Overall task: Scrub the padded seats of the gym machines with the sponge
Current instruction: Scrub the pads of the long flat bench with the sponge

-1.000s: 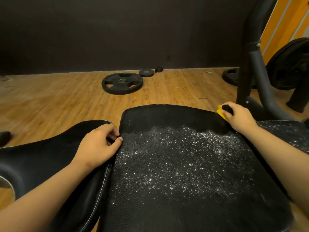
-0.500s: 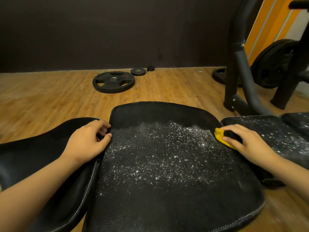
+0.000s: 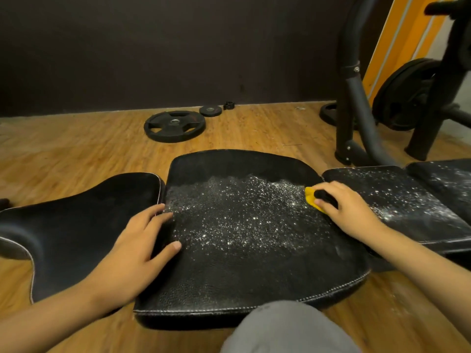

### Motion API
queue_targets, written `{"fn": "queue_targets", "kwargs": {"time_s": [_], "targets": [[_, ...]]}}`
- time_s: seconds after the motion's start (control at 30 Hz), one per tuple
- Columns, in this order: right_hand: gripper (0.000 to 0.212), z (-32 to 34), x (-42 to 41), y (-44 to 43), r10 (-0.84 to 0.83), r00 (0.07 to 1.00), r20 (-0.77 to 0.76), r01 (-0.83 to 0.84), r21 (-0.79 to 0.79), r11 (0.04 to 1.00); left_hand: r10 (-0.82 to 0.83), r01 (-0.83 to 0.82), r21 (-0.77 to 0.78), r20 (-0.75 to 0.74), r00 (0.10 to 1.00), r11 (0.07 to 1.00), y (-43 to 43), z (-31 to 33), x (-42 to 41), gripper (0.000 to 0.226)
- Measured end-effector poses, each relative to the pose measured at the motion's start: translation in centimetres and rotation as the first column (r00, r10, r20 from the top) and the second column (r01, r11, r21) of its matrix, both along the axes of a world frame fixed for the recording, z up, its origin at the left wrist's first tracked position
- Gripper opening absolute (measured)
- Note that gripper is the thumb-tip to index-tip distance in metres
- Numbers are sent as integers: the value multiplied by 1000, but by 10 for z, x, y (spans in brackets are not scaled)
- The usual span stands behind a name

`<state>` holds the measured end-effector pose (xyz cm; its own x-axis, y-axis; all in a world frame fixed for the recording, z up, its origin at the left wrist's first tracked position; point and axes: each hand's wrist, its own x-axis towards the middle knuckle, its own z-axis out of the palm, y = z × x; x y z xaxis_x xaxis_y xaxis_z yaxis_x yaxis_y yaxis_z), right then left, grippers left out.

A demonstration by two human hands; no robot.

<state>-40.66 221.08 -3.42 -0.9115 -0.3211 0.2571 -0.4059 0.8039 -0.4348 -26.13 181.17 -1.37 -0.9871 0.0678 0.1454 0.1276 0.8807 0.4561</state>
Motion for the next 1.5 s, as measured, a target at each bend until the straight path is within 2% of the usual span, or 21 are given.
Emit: {"fn": "queue_targets", "kwargs": {"time_s": [0.07,0.13,0.23,0.33,0.43,0.57,0.7,0.87,1.07,1.17,1.3,1.37,1.43,1.5], "targets": [[29,-3,39,3,19,1000,-17,-20,-20,1000,-82,81,-26,-9,997,996,0,-4,4,76],[30,-4,67,7,26,1000,-13,-27,-33,999,-141,141,-45,-5,990,989,2,-12,6,85],[31,-2,80,13,75,997,30,-74,-53,996,-134,133,-25,-51,990,991,4,-17,6,82],[29,1,58,17,82,995,64,-79,-44,996,-130,131,15,-77,989,991,5,-19,6,75],[29,-2,14,15,-17,1000,16,16,44,999,-130,134,45,-83,988,990,4,-22,5,73],[28,3,-31,0,-113,993,45,108,108,988,-135,141,52,-106,985,989,4,-26,5,73],[26,19,-9,-6,-93,982,165,83,65,994,-146,148,7,-121,982,989,2,-30,2,75],[25,34,80,3,54,938,343,-36,-59,998,-164,161,-29,-139,977,986,5,-36,-2,72],[21,50,84,5,48,893,448,-65,23,998,-162,161,-17,-154,975,987,5,-33,-4,70],[22,46,61,10,-46,928,371,7,107,994,-171,168,-34,-125,977,985,4,-29,-2,76],[22,26,47,14,-255,948,193,250,49,967,-186,177,-102,-91,978,979,5,-25,1,82],[23,13,58,7,-311,946,94,306,62,950,-192,178,-165,-70,979,970,5,-22,1,82],[24,9,82,-1,-258,966,23,256,73,964,-193,180,-233,-35,981,956,4,-18,0,86],[26,11,110,-2,-134,991,12,133,63,989,-199,195,-309,17,980,931,6,-9,2,93]]}}
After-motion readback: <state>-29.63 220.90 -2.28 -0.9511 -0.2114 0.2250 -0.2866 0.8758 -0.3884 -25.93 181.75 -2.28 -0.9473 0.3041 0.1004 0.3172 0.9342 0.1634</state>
